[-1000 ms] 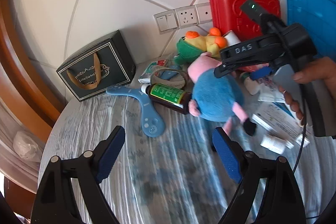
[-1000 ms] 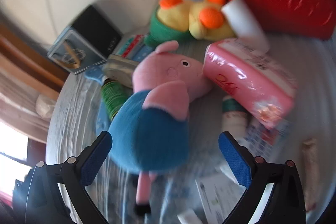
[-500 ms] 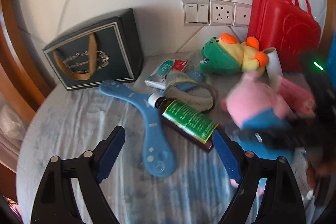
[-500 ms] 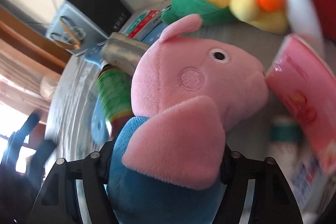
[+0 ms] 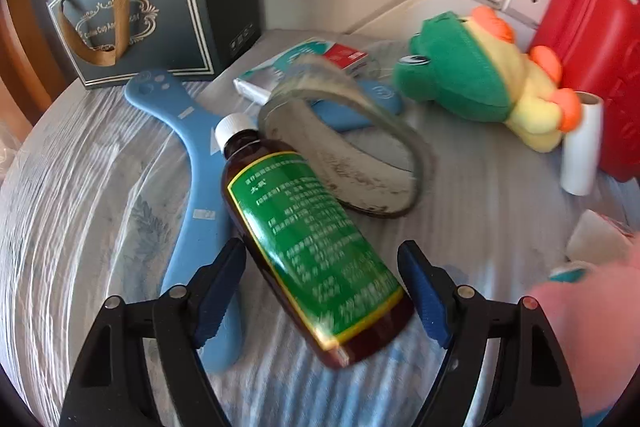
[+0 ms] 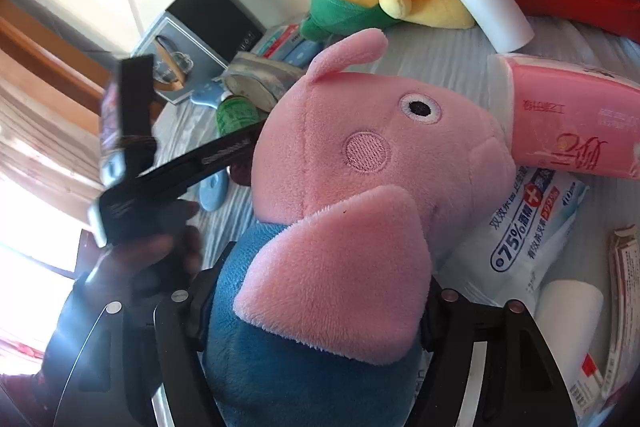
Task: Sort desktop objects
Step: 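Grasp the pink pig plush with the right tool while the left tool grasps the brown medicine bottle, then lift the pig plush and brown bottle and carry both toward the blue bin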
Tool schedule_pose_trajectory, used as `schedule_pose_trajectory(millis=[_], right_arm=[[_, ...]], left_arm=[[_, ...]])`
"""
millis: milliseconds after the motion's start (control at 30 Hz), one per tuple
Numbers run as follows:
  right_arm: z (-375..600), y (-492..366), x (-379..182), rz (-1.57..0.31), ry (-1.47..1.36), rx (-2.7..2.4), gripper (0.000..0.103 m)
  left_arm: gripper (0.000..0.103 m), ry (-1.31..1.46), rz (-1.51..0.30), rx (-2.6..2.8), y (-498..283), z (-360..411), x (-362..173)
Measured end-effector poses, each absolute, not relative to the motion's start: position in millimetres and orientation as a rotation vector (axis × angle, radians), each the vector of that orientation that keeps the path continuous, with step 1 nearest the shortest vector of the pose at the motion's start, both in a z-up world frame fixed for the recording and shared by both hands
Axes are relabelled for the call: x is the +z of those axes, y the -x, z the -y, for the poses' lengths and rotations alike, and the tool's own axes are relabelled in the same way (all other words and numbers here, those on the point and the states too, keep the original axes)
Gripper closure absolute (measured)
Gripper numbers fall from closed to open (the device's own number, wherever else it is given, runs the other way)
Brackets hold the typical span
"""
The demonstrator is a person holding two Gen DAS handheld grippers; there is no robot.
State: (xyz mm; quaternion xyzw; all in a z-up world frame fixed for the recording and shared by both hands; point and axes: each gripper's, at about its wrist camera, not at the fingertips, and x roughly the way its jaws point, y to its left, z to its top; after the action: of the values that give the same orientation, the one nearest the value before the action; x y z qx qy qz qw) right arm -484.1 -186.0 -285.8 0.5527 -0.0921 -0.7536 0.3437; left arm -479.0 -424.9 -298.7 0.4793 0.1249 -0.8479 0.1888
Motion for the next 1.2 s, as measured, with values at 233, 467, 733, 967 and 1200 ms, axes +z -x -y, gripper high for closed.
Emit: schedule_pose_trajectory(millis=[233,467,733,967,1200], right_arm=[[186.7,472.7,-277.4,0.271,-1.425,-1.971,0.031],[196.4,440.7,-253.3,0.245,-1.367,-1.967,0.031],[188.5,389.0,-182.7,0.231,-1.237,-2.026,0.031],[119.6,296.6,-86.4,0.215,-1.021,-2.252,0.031],[-5.0,206.8,14.9,0.337,-0.798,-2.595,0.031]], left_arm=[[0.047,-1.354,-0.355,-2.456,459.7,436.8,-302.5],[0.052,-1.335,-0.148,-2.53,396.1,413.9,-283.2],[0.052,-1.19,0.03,-2.668,314.9,398.8,-201.8],[0.052,-0.962,0.194,-2.913,263.2,344.5,-103.8],[0.052,-0.71,0.354,-3.321,239.6,204.8,0.2]])
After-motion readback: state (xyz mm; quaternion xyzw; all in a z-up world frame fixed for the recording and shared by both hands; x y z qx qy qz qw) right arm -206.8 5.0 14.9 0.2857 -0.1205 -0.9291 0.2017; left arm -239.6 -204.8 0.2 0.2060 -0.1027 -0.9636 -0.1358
